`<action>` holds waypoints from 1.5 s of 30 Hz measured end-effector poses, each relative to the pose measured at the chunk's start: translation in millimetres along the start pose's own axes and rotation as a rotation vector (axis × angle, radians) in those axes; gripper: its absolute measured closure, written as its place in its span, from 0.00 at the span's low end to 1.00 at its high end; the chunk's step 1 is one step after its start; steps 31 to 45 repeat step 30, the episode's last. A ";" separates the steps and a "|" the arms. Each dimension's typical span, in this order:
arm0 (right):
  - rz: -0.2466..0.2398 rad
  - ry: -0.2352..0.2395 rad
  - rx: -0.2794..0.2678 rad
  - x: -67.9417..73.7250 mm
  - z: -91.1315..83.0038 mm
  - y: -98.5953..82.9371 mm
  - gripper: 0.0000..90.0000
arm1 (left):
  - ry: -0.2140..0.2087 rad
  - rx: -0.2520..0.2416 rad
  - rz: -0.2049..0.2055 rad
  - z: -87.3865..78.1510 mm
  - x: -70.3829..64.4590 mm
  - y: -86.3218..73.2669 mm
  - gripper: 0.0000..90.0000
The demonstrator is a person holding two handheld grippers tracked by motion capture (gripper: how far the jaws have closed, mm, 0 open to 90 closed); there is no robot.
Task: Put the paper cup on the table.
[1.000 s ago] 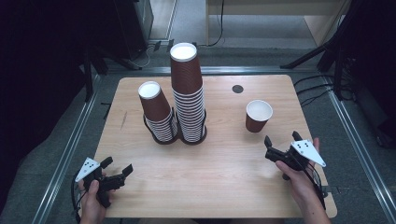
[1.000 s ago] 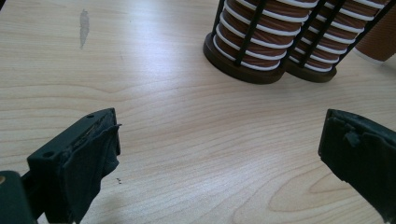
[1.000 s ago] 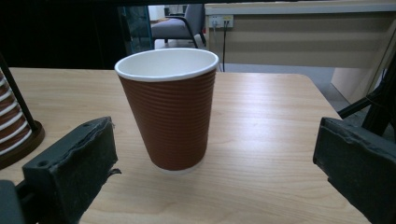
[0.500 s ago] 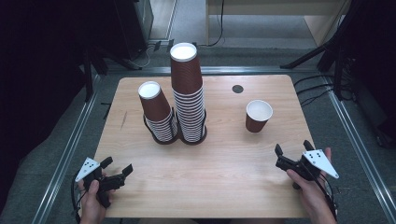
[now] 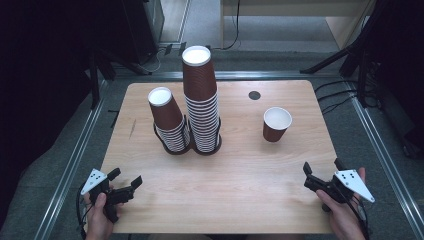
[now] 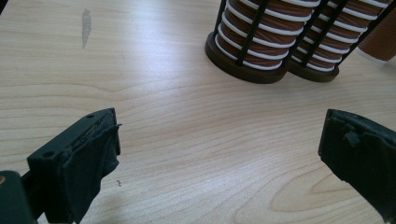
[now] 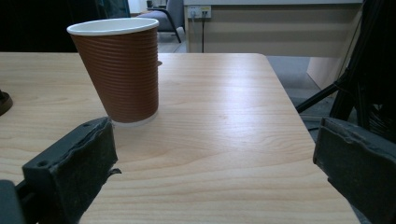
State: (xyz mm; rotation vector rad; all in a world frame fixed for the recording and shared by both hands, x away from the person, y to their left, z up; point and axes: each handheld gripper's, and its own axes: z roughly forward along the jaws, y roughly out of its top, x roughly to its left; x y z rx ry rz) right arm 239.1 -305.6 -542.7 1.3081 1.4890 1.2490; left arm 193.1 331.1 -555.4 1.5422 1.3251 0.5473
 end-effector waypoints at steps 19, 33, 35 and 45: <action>0.013 -0.045 0.039 -21.0 -34.4 -10.6 0.00 | 0.001 0.001 0.002 0.1 -0.1 0.0 0.00; 0.016 -0.050 0.059 -22.5 -44.8 -13.5 0.00 | 0.000 0.005 0.009 0.5 -0.8 -0.1 0.00; 0.016 -0.050 0.059 -22.5 -44.8 -13.5 0.00 | 0.000 0.005 0.009 0.5 -0.8 -0.1 0.00; 0.016 -0.050 0.059 -22.5 -44.8 -13.5 0.00 | 0.000 0.005 0.009 0.5 -0.8 -0.1 0.00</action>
